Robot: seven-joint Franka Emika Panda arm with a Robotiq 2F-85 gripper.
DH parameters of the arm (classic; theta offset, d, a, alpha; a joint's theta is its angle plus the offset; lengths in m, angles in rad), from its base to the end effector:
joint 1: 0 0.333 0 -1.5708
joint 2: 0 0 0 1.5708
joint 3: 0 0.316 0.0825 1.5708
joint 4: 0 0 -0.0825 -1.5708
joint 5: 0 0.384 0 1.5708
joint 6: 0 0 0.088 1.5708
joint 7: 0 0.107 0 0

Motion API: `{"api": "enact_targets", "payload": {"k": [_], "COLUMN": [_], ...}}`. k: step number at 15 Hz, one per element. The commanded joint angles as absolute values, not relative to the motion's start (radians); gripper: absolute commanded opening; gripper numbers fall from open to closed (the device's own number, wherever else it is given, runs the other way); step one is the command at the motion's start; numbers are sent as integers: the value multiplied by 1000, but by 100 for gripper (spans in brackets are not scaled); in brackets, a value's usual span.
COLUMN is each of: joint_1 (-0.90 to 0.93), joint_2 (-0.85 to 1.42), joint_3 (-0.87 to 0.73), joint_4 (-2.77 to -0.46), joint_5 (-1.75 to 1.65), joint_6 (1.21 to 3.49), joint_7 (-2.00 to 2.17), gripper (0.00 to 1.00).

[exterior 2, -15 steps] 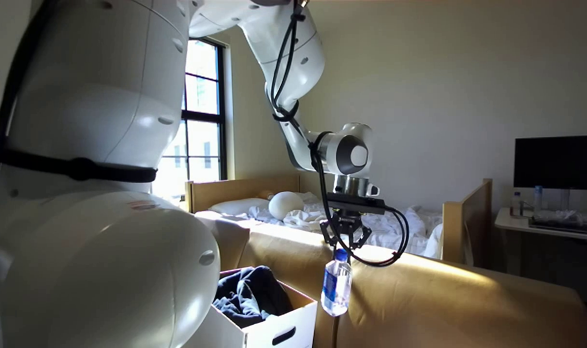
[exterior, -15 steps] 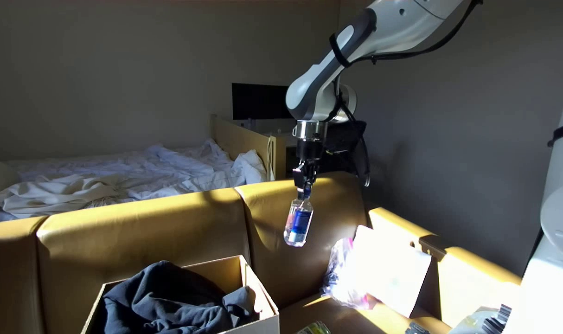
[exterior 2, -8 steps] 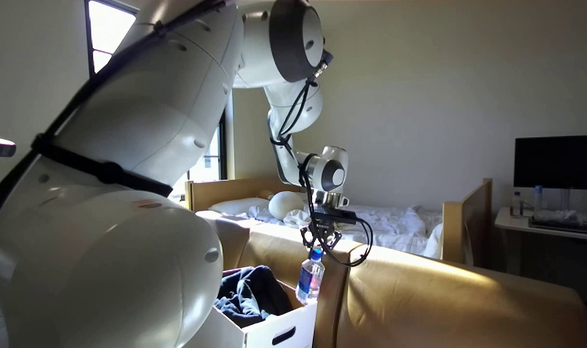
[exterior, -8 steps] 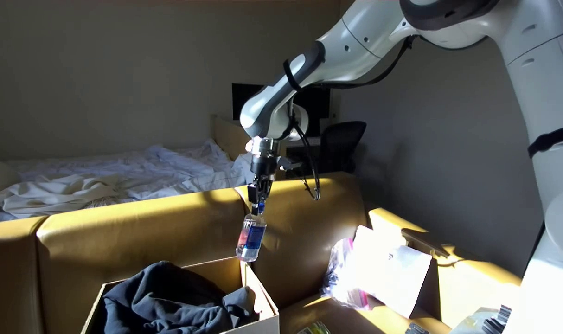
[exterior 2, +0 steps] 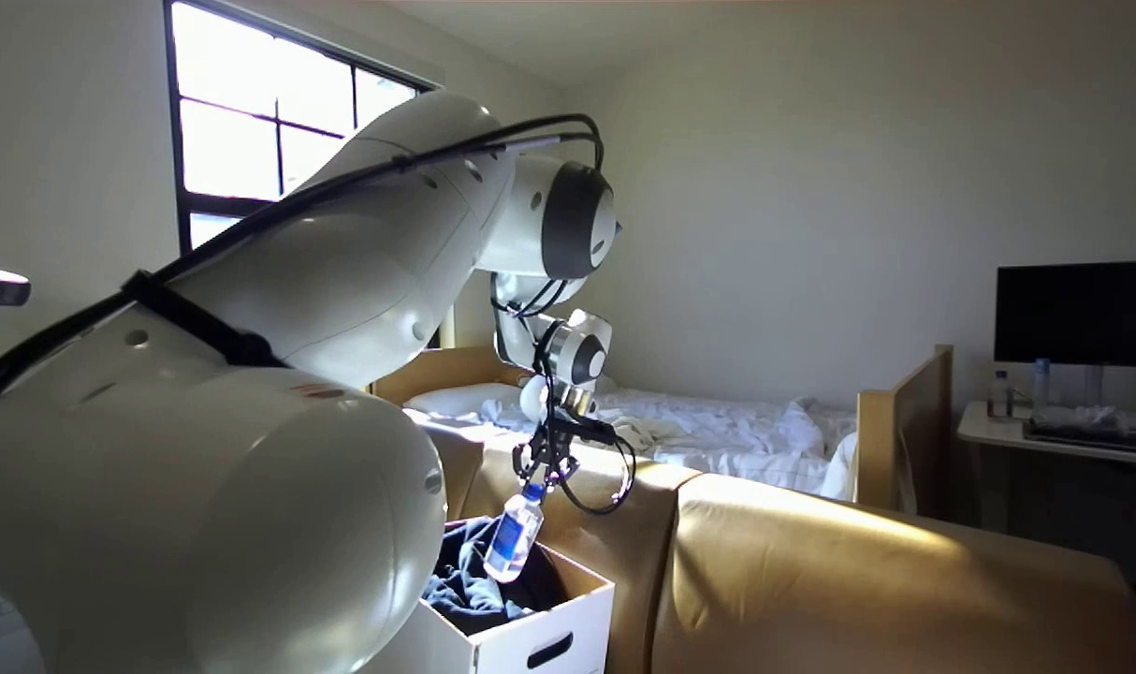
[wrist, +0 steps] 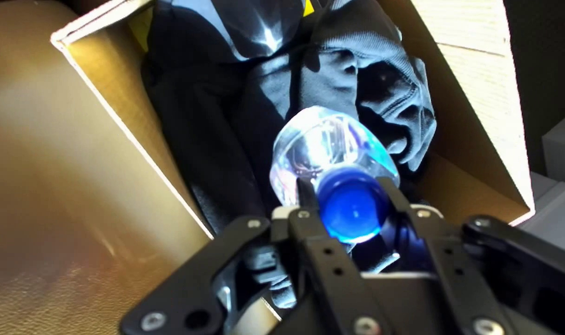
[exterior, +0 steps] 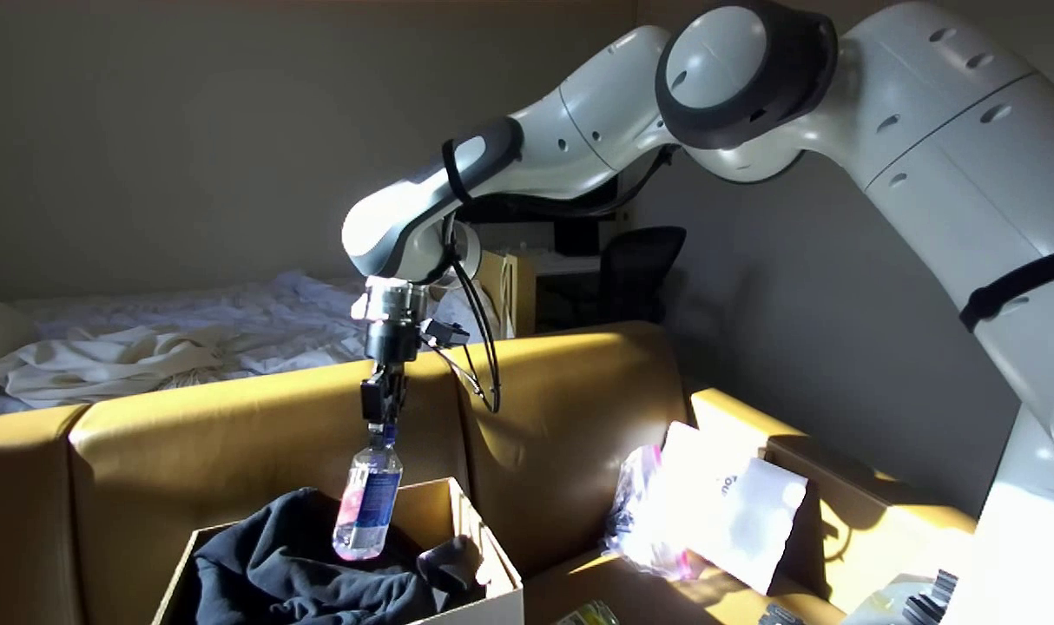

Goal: Put the water bottle in the box.

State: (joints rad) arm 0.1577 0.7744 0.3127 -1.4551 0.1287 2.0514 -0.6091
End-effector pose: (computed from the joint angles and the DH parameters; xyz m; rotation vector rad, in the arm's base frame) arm 0.6423 0.2918 0.2323 -2.4906 -1.2683 0.1734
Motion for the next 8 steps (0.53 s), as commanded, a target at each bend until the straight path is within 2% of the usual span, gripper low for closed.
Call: {"api": "enact_targets", "payload": {"k": [1,4,8], "joint_1": [206,273,269], "joint_2": [872,940,1038], "joint_3": [301,245,251], "joint_4": [-1297,-1202,-1085], "joint_5": [78,-28,-26], "joint_6": [1934,1851,1722], "joint_7": [-604,-570,-599], "gripper": [14,14,14]}}
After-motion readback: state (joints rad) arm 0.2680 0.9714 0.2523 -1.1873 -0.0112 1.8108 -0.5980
